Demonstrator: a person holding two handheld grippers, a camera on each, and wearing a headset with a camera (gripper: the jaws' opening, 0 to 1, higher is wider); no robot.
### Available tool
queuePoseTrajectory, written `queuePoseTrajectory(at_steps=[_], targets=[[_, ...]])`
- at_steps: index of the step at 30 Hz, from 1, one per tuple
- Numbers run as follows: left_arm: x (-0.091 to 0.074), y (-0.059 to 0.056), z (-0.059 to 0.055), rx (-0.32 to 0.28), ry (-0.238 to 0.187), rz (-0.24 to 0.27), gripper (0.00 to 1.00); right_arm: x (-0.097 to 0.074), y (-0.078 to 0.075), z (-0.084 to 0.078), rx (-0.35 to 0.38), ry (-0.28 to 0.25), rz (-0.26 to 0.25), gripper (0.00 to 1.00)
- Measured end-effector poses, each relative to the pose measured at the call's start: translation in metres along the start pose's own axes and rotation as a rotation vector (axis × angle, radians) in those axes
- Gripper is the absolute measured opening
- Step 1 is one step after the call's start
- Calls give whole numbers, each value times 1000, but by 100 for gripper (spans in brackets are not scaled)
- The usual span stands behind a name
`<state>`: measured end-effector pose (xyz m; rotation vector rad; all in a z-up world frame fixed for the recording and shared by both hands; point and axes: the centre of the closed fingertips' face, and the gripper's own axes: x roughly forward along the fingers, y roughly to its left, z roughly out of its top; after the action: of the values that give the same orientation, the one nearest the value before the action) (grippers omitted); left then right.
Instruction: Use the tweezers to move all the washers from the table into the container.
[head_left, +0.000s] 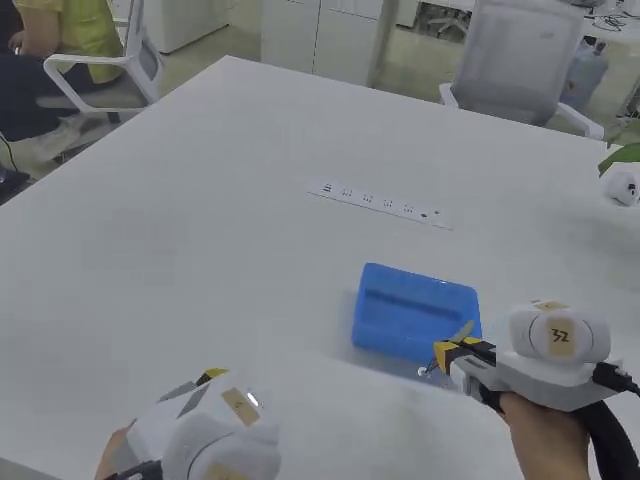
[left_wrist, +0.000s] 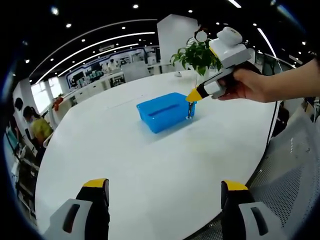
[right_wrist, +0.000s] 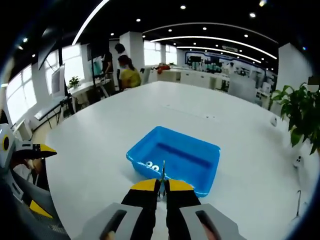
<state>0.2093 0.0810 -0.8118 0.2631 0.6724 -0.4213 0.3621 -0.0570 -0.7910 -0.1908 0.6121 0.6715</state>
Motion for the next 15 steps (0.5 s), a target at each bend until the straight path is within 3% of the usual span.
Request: queuePoseTrajectory(at_steps=[8,10,15], targets=[[-3,0,5,12,-14,15,95,-10,-6,13,4,-39,-9,2],[-5,1,10,13,-36,17,93,-12,-7,16,11,-48,-10,2],[-6,-2,9,25,-21,10,96,-15,-12,20,19,-65,-22,2]])
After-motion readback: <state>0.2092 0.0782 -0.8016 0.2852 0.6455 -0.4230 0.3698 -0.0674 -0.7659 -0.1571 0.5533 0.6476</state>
